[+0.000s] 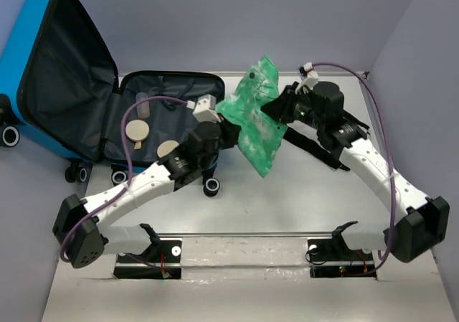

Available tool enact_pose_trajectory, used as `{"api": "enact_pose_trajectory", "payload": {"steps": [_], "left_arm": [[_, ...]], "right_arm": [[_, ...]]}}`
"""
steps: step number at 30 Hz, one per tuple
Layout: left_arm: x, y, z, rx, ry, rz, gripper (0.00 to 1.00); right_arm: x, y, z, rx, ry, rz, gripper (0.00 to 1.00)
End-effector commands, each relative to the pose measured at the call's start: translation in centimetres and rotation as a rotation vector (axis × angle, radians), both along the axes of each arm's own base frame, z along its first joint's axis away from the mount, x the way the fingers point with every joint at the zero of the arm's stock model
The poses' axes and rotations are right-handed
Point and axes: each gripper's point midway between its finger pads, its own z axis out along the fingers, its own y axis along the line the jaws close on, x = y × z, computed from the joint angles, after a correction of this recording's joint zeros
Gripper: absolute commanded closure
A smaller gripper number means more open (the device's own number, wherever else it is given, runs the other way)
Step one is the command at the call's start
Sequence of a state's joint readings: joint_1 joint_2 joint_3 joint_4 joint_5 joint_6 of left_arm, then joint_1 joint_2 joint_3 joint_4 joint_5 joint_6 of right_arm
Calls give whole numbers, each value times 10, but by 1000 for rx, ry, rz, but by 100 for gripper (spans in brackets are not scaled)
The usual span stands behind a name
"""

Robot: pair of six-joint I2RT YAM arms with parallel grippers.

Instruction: Pack the luggage

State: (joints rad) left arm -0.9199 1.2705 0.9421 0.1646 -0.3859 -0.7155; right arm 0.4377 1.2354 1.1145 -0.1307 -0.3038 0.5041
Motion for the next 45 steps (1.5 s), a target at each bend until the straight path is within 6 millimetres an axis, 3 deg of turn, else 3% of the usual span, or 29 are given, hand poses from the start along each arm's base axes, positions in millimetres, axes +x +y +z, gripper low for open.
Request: {"api": "enact_pose_trajectory", "payload": {"steps": [1, 3, 4, 5, 6, 8, 9, 10, 11, 12, 13, 14, 15, 16, 18, 22, 27, 30, 31, 32, 33, 34, 35, 36, 38, 39, 41, 42, 45], "left_arm": [[39, 88, 120, -226, -226, 232, 94], [48, 125, 126, -219, -227, 320, 94], [56, 162, 138, -226, -252, 413, 95], [58, 179, 134, -207, -235, 453, 94], [61, 214, 142, -207, -257, 537, 94], [62, 250, 135, -187, -246, 640, 95], [62, 265, 126, -180, -222, 686, 95], [63, 278, 111, -167, -193, 725, 94], [64, 303, 101, -159, -174, 795, 94], [65, 312, 88, -152, -147, 818, 86], [67, 316, 66, -144, -91, 820, 42], [64, 335, 54, -140, -51, 867, 19], [63, 336, 45, -128, -19, 856, 1], [62, 339, 41, -105, -11, 835, 1], [58, 343, 44, -82, -22, 829, 1], [47, 332, 71, -98, -100, 759, 1], [38, 306, 80, -148, -134, 620, 1], [33, 278, 83, -178, -155, 500, 1], [32, 260, 85, -187, -164, 443, 1], [29, 233, 83, -191, -151, 369, 1], [31, 223, 81, -187, -150, 365, 1], [30, 207, 79, -184, -144, 331, 1], [20, 170, 80, -191, -141, 232, 2], [17, 154, 77, -187, -133, 202, 2], [19, 123, 64, -169, -105, 165, 3], [16, 94, 56, -155, -86, 112, 4], [16, 69, 46, -125, -72, 73, 4], [12, 52, 42, -115, -66, 36, 5], [14, 19, 27, -61, -38, -19, 5]], "right_arm": [[6, 72, 27, 47, 12, 209, 93], [21, 96, 38, 75, 5, 246, 93], [28, 113, 71, 120, -64, 273, 93], [50, 130, 45, 110, -13, 283, 93], [52, 148, 76, 165, -53, 342, 93], [61, 179, 69, 192, -14, 392, 93], [75, 200, 33, 182, 60, 407, 93], [81, 212, 25, 183, 73, 413, 93], [81, 228, 39, 202, 41, 430, 93], [92, 235, 28, 199, 60, 418, 92], [103, 252, -21, 159, 137, 403, 83], [113, 255, -40, 137, 166, 377, 40], [126, 257, -28, 122, 112, 350, 22], [130, 258, -79, 41, 215, 334, 10], [135, 253, -81, -5, 181, 315, 0], [132, 240, -72, -58, 130, 297, 1], [118, 222, -15, -64, 21, 291, 3], [100, 187, 44, -87, -97, 224, 9], [96, 177, 50, -103, -110, 195, 13], [98, 157, 21, -159, -57, 151, 24], [102, 119, 41, -175, -91, 57, 29], [104, 96, 30, -207, -69, 1, 34], [114, 47, -27, -290, 51, -122, 51], [99, 38, -45, -316, 90, -118, 57], [96, -38, -66, -329, 173, -297, 61], [85, -84, -118, -387, 290, -409, 61], [70, -121, -138, -412, 332, -504, 54], [65, -138, -150, -443, 354, -553, 37], [60, -168, -188, -506, 442, -605, 26]]}}
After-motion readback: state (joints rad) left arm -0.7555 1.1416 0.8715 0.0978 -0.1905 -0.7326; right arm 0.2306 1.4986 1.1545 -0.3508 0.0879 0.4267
